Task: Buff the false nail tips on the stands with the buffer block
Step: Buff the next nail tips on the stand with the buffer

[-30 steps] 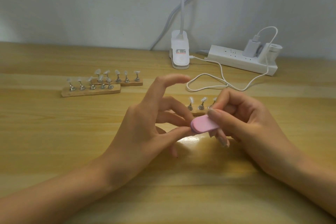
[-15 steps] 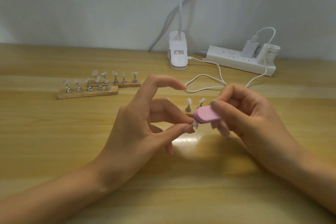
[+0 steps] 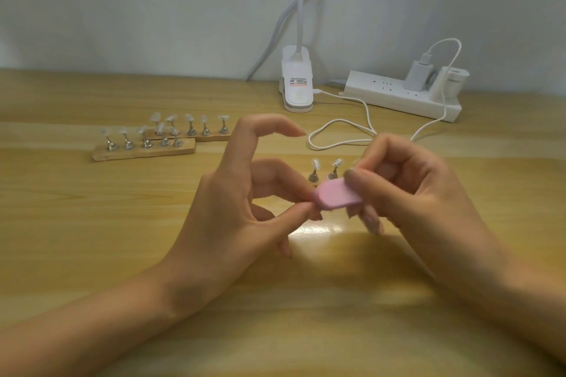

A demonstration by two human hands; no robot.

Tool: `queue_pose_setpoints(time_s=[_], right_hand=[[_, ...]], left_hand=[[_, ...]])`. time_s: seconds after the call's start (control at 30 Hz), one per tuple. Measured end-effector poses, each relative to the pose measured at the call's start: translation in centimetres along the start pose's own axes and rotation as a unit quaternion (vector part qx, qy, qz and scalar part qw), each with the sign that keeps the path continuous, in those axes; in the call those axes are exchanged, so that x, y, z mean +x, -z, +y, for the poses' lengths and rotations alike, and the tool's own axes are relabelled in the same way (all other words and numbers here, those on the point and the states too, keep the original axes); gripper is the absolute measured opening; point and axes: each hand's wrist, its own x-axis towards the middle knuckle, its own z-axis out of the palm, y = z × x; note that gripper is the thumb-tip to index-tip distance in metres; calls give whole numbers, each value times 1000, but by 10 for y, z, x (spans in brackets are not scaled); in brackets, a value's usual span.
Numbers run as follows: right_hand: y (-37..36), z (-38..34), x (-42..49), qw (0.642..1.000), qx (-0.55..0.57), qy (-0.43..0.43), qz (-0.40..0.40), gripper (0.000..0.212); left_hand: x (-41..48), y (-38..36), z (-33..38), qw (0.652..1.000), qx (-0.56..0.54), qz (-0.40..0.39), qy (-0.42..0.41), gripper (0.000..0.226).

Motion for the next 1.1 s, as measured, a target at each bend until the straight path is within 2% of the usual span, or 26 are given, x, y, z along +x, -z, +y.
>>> queue_pose_setpoints(time_s=[0.07, 0.17, 0.3, 0.4, 0.5, 0.6, 0.77, 0.9, 1.0, 1.1], right_hand=[[-2, 0, 0, 1000, -5, 0, -28, 12], [1, 0, 2, 1000, -3, 0, 13, 17], [0, 2, 1, 999, -17, 7, -36, 17], [5, 3, 2, 999, -25, 6, 22, 18], [8, 3, 4, 999, -30, 2, 26, 18], [13, 1, 5, 999, 13, -5, 45, 20], [1, 5, -1, 999, 21, 0, -43, 16], [3, 3, 0, 1000, 24, -7, -5, 15], [0, 5, 0, 999, 16, -1, -38, 17], [1, 3, 1, 1000, 18, -11, 17, 19]], left_hand=[[0, 0, 0, 1000, -2, -3, -2, 56], [1, -1, 0, 1000, -6, -2, 2, 55], [0, 0, 0, 1000, -4, -11, -2, 52], [-1, 1, -1, 1000, -5, -14, -1, 48], [-2, 1, 0, 1000, -6, -9, -7, 47], [-2, 1, 0, 1000, -5, -11, -5, 47], [-1, 1, 1, 1000, -10, -10, -8, 46], [-2, 0, 1, 1000, -6, -12, -8, 46], [-1, 0, 1, 1000, -5, -16, -12, 46], [-1, 0, 0, 1000, 2, -9, -1, 50]])
